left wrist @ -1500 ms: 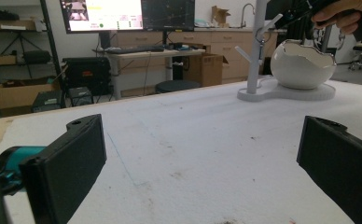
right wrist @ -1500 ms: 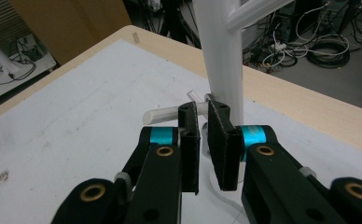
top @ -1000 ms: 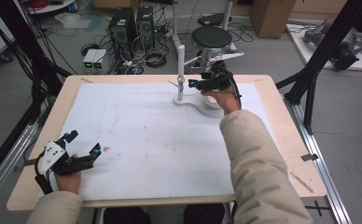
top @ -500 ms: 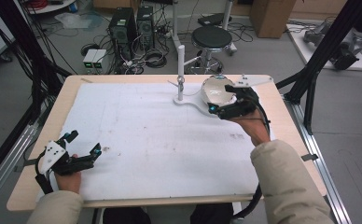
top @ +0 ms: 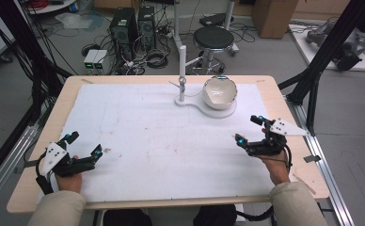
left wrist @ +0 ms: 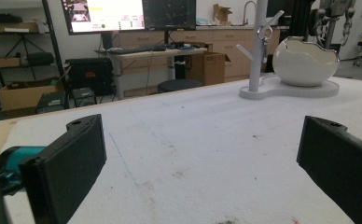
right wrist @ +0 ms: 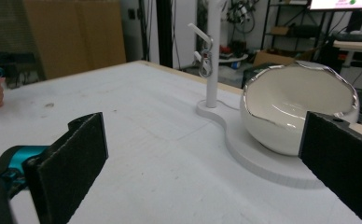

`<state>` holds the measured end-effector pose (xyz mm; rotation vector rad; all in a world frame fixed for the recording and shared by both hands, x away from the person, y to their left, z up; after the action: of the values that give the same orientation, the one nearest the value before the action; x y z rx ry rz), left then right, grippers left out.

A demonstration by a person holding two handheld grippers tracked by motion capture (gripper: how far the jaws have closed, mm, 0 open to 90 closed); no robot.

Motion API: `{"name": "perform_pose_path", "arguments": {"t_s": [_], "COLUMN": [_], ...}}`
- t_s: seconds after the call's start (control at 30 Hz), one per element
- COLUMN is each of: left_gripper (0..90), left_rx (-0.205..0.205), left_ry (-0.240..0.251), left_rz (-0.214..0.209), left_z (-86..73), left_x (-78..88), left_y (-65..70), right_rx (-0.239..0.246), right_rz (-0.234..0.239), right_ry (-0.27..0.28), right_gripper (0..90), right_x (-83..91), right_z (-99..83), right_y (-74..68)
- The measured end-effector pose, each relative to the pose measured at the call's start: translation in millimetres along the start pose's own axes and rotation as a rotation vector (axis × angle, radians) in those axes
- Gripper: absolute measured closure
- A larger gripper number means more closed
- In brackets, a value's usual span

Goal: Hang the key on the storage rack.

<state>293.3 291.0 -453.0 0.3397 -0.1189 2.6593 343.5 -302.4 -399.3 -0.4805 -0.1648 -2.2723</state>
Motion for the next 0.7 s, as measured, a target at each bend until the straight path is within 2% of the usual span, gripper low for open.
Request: {"name": "perform_pose_path", "arguments": {"t_s": [0.07, 0.1, 0.17, 0.23, 0.27, 0.33, 0.57, 0.7], "left_gripper": [1.7, 1.7, 1.7, 1.7, 1.7, 1.7, 1.7, 1.8], "left_rx": [0.0, 0.005, 0.005, 0.004, 0.004, 0.006, 0.005, 0.007], "left_ry": [0.002, 0.007, 0.006, 0.007, 0.007, 0.008, 0.003, 0.002], "left_rz": [-0.001, -0.002, -0.003, -0.001, -0.001, -0.001, -0.002, -0.003], "left_z": [0.0, 0.0, -0.1, -0.2, -0.2, -0.2, -0.1, -0.1], "left_x": [0.1, 0.0, 0.4, 0.5, 0.5, 0.4, 0.3, 0.1], "left_y": [-0.1, -0.1, -0.4, -0.2, -0.1, -0.1, -0.7, -0.8], "right_rx": [-0.007, -0.007, -0.003, 0.002, 0.004, -0.011, -0.041, -0.041], "right_rz": [-0.027, -0.027, -0.053, -0.053, -0.058, -0.051, -0.051, -0.058], "right_ry": [0.032, 0.032, 0.049, 0.045, 0.041, 0.047, 0.065, 0.08], "right_gripper": [0.4, 0.4, 0.3, 0.4, 0.3, 0.4, 0.4, 0.4], "right_x": [2.7, 2.7, 2.3, 1.1, -2.4, -5.4, -7.6, -6.7], "right_z": [-13.6, -13.6, -29.3, -34.1, -42.3, -49.2, -53.8, -54.7], "right_y": [1.6, 1.6, 2.3, 1.5, 0.9, 0.0, -0.1, 0.4]}}
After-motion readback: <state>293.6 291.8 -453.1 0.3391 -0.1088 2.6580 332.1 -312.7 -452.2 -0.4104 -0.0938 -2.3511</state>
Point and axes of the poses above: each handheld gripper's, and its own axes: x roughly backward along the jaws, z roughly out of its top, y roughly to its right, the point moved 2 cm from there along -x, roughly forward along the jaws, and after that the axes turned 15 degrees about -y, right-handed, at the moved point
